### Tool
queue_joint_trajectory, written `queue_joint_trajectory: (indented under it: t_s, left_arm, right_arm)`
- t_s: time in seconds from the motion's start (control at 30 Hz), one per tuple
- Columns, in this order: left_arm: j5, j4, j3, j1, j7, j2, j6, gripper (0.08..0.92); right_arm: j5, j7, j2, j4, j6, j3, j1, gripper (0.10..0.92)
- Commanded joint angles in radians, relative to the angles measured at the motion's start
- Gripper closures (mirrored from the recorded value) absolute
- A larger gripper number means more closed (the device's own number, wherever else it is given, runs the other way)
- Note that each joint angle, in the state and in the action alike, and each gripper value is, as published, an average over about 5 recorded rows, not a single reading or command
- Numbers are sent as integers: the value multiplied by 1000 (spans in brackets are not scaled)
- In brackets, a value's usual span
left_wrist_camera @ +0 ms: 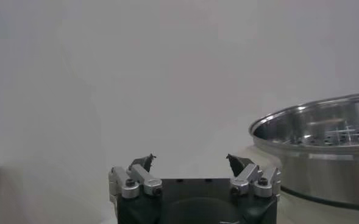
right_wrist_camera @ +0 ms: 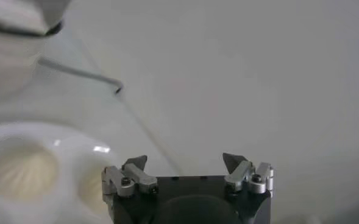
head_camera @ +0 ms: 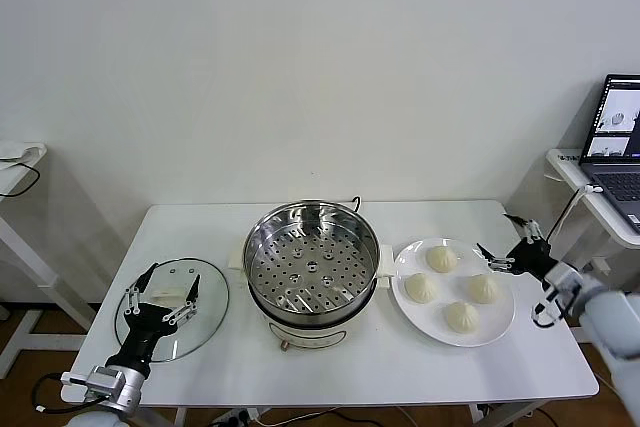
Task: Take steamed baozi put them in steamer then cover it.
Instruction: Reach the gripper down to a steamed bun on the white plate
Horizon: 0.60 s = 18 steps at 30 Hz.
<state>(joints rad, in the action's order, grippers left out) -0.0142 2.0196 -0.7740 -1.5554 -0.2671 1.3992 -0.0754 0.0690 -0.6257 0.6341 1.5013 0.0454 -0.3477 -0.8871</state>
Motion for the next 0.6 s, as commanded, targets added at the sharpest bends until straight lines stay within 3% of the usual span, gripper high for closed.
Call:
queue_joint_trajectory:
  t_s: [0.03, 0.3, 0.6]
  left_arm:
    - [5, 3, 9, -6, 2, -1, -3, 177]
    - [12, -4, -3, -16, 3, 10, -15, 177]
    - [15, -6, -16, -23, 4, 16, -21, 177]
  right_arm:
    - [74, -403, -95, -257, 30, 519, 561, 203]
    - [139, -586, 65, -446, 16, 843, 875, 203]
    - [215, -627, 243, -609, 9, 928, 952, 203]
